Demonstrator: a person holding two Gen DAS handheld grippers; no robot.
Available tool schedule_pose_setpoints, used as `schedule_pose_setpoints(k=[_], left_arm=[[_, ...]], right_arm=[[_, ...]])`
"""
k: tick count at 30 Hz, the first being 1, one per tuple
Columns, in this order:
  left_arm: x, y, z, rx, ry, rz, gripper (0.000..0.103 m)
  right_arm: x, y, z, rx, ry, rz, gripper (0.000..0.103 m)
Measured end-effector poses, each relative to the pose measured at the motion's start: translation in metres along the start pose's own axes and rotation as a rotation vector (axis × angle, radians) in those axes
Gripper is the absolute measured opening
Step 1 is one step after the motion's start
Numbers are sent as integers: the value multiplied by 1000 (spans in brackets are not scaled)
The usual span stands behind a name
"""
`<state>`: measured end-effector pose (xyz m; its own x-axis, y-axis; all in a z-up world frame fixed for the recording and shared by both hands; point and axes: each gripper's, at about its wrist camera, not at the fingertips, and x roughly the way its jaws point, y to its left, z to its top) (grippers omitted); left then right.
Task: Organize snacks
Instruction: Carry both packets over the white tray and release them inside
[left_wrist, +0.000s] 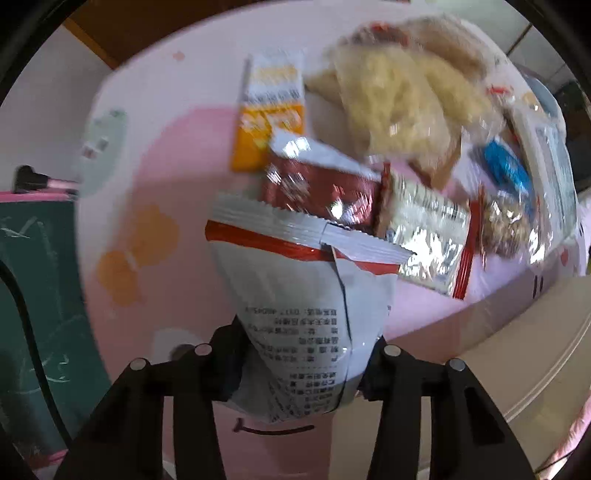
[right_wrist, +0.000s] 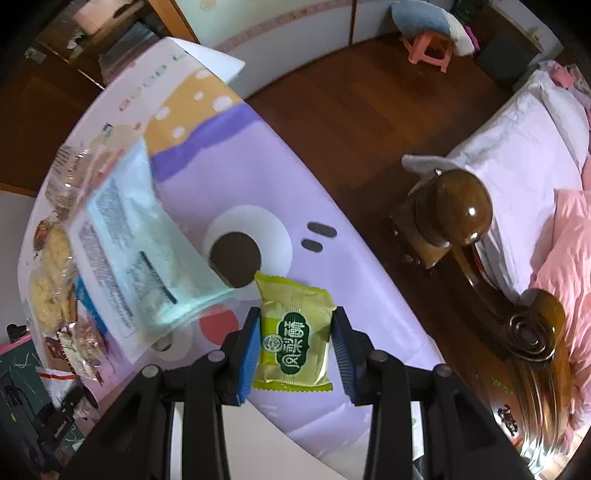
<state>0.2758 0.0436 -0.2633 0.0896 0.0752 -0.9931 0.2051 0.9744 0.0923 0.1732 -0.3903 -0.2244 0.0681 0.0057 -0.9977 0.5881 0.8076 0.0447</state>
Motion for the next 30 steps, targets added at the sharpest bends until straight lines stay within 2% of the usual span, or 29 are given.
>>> schedule_pose_setpoints(k=[5,10,15,19,25,30], left_arm=[[-55,-6,-9,-41,-146,80,42],[-129,-16,-26,-70,-299,147,41],[-198,-15,-38,-70,-425,156,41],[-235,-27,-54,-70,-488,152,41],[-277,-50,-93,-62,-546,133,42],[-284,-70,-126,-49,-531,87,42]], right_arm=[[-28,6,-1,-37,-66,41,37],[-72,20,-6,-91,-154,81,37],[-115,26,-17,-169,-241,125,37],[-145,31,-31,-234,-294,158,37],[-180,38,-64,-342,-325,224,37],[-192,47,-98,-463,-292,257,37]])
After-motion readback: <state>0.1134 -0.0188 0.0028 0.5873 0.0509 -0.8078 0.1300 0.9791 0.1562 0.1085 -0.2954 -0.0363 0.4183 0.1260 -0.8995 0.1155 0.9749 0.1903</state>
